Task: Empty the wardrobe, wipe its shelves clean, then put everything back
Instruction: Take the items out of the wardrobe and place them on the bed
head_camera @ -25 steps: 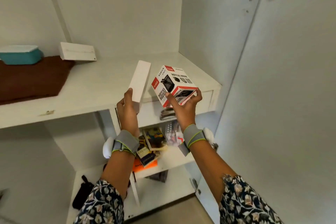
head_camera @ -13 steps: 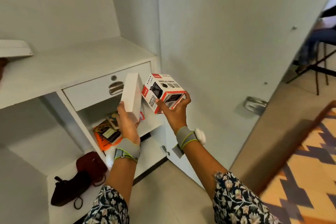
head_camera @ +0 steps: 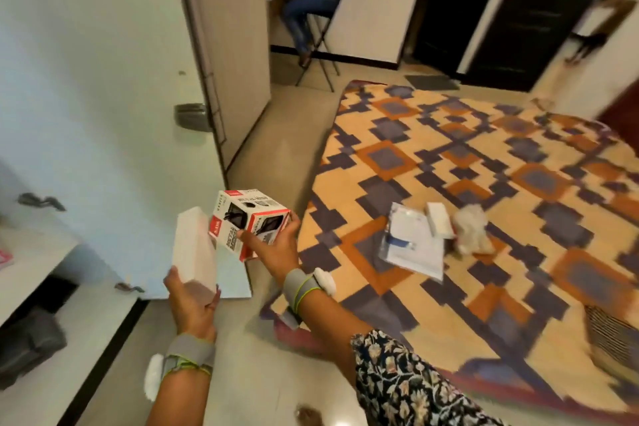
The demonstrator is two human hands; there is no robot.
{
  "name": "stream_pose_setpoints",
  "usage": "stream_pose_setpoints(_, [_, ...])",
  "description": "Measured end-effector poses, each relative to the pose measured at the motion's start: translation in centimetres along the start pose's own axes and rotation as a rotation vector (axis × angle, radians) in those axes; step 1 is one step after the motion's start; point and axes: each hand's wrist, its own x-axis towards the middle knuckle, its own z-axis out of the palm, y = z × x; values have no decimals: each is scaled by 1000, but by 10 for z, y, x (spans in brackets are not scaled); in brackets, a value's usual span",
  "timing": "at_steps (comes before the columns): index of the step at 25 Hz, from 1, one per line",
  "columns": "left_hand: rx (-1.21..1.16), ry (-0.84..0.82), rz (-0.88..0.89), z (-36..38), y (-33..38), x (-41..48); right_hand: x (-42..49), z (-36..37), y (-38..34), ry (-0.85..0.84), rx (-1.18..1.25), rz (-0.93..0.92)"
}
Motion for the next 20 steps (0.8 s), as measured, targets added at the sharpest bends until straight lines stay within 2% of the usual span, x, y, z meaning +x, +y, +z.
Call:
stream_pose_setpoints(7, [219,-160,-299,113,-124,-34,21,-191,35,305,0,151])
stream_pose_setpoints(13, [235,-256,-548,221,-267,-65,52,-361,81,546,71,287])
stream_pose_setpoints(17, [346,-239,-697,295,-365,-85,74,-474,115,702,103,356])
stream_pose_setpoints(20, [436,-182,-745,344,-428,-106,84,-550,141,886,172,408])
